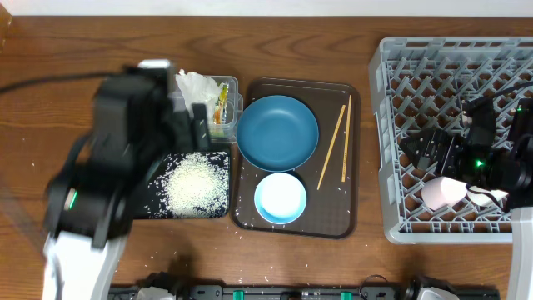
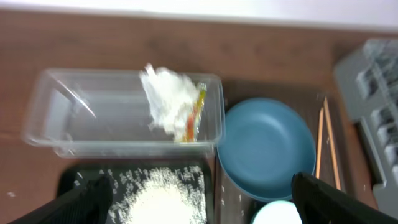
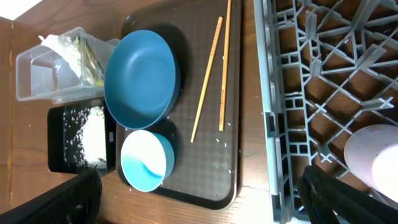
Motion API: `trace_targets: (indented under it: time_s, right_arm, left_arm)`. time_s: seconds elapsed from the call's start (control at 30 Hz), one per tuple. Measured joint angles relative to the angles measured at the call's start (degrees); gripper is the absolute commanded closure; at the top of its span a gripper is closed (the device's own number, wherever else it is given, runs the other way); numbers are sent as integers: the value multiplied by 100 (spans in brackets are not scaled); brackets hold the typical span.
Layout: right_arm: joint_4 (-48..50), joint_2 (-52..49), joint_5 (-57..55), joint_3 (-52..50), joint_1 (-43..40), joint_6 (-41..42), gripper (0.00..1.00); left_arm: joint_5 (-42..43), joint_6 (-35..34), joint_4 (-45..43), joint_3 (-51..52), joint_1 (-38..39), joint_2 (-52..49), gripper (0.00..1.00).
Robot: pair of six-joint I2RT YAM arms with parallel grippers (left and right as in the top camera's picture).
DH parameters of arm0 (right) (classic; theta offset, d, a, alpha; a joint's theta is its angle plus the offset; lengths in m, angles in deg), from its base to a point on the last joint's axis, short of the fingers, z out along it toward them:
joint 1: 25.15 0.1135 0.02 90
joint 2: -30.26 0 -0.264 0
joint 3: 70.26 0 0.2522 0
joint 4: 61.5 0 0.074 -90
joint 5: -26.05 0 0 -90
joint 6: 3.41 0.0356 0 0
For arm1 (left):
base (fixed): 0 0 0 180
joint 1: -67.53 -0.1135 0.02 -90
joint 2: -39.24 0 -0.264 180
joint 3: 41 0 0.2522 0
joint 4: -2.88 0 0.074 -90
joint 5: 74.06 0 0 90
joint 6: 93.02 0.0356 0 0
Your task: Sort waste into correct bins and load items into the dishwasher rack
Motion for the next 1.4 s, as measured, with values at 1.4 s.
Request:
trace_targets:
  time_s: [1.4]
  right_arm:
    - [-9, 7, 11, 0, 0, -7, 1]
  left_arm:
    - [-190, 109, -4457, 7783, -201, 6192, 5]
